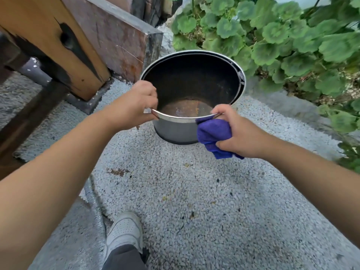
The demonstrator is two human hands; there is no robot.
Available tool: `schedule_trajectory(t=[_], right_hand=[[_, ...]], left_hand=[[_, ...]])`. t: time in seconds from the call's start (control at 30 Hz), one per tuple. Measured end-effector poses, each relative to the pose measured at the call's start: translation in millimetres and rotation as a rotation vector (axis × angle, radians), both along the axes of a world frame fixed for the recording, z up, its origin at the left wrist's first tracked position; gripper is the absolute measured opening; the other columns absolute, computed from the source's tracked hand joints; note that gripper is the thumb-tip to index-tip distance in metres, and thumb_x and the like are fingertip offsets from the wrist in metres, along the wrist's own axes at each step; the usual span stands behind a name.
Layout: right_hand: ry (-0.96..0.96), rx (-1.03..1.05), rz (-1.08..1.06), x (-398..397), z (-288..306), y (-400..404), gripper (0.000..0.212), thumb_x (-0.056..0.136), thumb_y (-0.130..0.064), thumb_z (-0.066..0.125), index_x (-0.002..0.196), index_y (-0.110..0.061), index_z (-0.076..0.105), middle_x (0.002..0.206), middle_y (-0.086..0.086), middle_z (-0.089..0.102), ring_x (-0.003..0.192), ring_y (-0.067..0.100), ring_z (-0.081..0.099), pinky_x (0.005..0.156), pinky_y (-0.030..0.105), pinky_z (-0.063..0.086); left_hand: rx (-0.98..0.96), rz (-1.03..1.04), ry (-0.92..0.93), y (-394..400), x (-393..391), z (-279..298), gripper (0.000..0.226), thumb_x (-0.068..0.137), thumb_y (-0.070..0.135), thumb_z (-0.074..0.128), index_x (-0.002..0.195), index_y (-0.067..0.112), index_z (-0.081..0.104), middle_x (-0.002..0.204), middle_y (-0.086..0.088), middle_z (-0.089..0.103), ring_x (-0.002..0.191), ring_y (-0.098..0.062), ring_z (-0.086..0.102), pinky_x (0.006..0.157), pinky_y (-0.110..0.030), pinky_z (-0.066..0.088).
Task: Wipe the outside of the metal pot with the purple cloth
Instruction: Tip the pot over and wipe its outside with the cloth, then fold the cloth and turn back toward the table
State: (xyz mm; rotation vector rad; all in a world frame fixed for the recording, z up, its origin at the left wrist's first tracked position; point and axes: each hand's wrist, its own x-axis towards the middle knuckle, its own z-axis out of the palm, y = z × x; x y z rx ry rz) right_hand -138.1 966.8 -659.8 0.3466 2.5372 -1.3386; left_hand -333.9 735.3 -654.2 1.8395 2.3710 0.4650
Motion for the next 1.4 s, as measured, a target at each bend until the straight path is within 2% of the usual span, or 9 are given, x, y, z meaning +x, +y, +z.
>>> schedule_trajectory(t=[0.13, 0.27, 0.43, 0.57, 0.7, 0.87, 1.03, 1.17, 1.4], right_hand=[[0.003, -0.003, 0.025, -10.4, -17.9, -24.8, 0.071, 0.065, -0.016, 0.069, 0.114, -0.043, 0.026, 0.103, 0.005, 0.066, 0.079, 0.025, 0.067, 0.065, 0.048, 0.056], [-0.024, -0.026, 0.031, -9.6, -14.4, -21.9, 0.075, 0.071, -0.014, 0.071, 0.117, -0.050, 0.024, 0.112, -0.004, 0.062, 0.087, 0.017, 0.066, 0.071, 0.036, 0.057], [-0.019, -0.340, -0.032, 7.5, 4.5, -25.7, 0.084, 0.072, -0.001, 0.068, 0.128, -0.049, 0.028, 0.129, -0.005, 0.055, 0.087, 0.029, 0.069, 0.068, 0.043, 0.059], [-0.131, -0.753, -0.042, 24.8, 15.7, -36.8, 0.071, 0.068, 0.008, 0.055, 0.128, -0.028, 0.043, 0.133, -0.004, 0.053, 0.100, 0.019, 0.068, 0.075, 0.037, 0.057], [-0.245, -0.713, -0.007, 27.2, 22.4, -32.2, 0.046, 0.073, -0.005, 0.061, 0.115, -0.024, 0.060, 0.110, 0.000, 0.065, 0.090, 0.014, 0.068, 0.073, 0.035, 0.058], [-0.205, -0.517, -0.051, 32.1, 19.1, -7.9, 0.027, 0.074, -0.021, 0.069, 0.098, -0.009, 0.064, 0.082, 0.005, 0.068, 0.073, 0.015, 0.062, 0.064, 0.031, 0.047], [-0.169, -0.986, -0.305, 42.7, 7.5, -6.6, 0.032, 0.072, -0.005, 0.070, 0.103, -0.011, 0.068, 0.100, 0.011, 0.072, 0.090, 0.024, 0.071, 0.074, 0.036, 0.059], [-0.064, -1.032, -0.519, 43.4, 7.2, -9.6, 0.042, 0.069, 0.005, 0.072, 0.106, -0.009, 0.061, 0.096, 0.010, 0.072, 0.084, 0.024, 0.072, 0.065, 0.034, 0.058], [0.078, -0.982, -0.663, 35.2, 19.9, -9.8, 0.039, 0.073, 0.000, 0.069, 0.109, -0.010, 0.059, 0.100, 0.009, 0.072, 0.089, 0.025, 0.070, 0.069, 0.036, 0.058]], left_hand=[[-0.111, 0.162, 0.138, -18.4, -11.3, -19.9, 0.027, 0.070, 0.014, 0.087, 0.081, 0.002, 0.066, 0.109, -0.021, 0.060, 0.126, -0.049, 0.045, 0.104, -0.065, 0.034], [-0.089, 0.354, 0.188, -18.6, 8.8, -32.7, 0.043, 0.073, 0.013, 0.083, 0.111, 0.010, 0.063, 0.145, -0.021, 0.042, 0.143, -0.045, 0.022, 0.107, -0.068, 0.024], [0.379, 0.634, -0.314, -16.4, 88.2, -20.5, 0.052, 0.080, 0.027, 0.064, 0.129, 0.019, 0.048, 0.131, -0.004, 0.047, 0.120, -0.019, 0.044, 0.100, -0.044, 0.039], [0.356, 0.547, -1.245, -4.9, 133.6, -3.1, 0.056, 0.072, 0.039, 0.073, 0.122, 0.030, 0.051, 0.116, 0.003, 0.058, 0.094, -0.006, 0.059, 0.078, -0.027, 0.050], [0.091, 0.430, -1.142, -3.3, 125.4, -2.3, 0.026, 0.083, 0.005, 0.072, 0.107, 0.012, 0.065, 0.094, -0.003, 0.070, 0.083, -0.013, 0.062, 0.078, -0.036, 0.052], [-0.040, 0.467, -1.233, -6.5, 119.7, 3.1, 0.029, 0.076, 0.026, 0.065, 0.093, 0.002, 0.067, 0.068, -0.002, 0.061, 0.061, -0.013, 0.053, 0.056, -0.024, 0.037], [0.069, 0.564, -1.771, -7.5, 121.4, -3.5, 0.057, 0.069, 0.009, 0.068, 0.122, -0.008, 0.054, 0.103, -0.025, 0.059, 0.089, -0.037, 0.056, 0.076, -0.049, 0.042], [0.299, 0.586, -2.032, -6.6, 126.5, -11.9, 0.054, 0.072, -0.003, 0.058, 0.126, -0.002, 0.058, 0.111, -0.018, 0.066, 0.093, -0.028, 0.068, 0.078, -0.038, 0.057], [0.751, 0.723, -2.068, 6.1, 129.8, -13.7, 0.038, 0.083, 0.018, 0.062, 0.120, 0.017, 0.063, 0.112, -0.003, 0.070, 0.097, -0.021, 0.069, 0.078, -0.044, 0.056]])
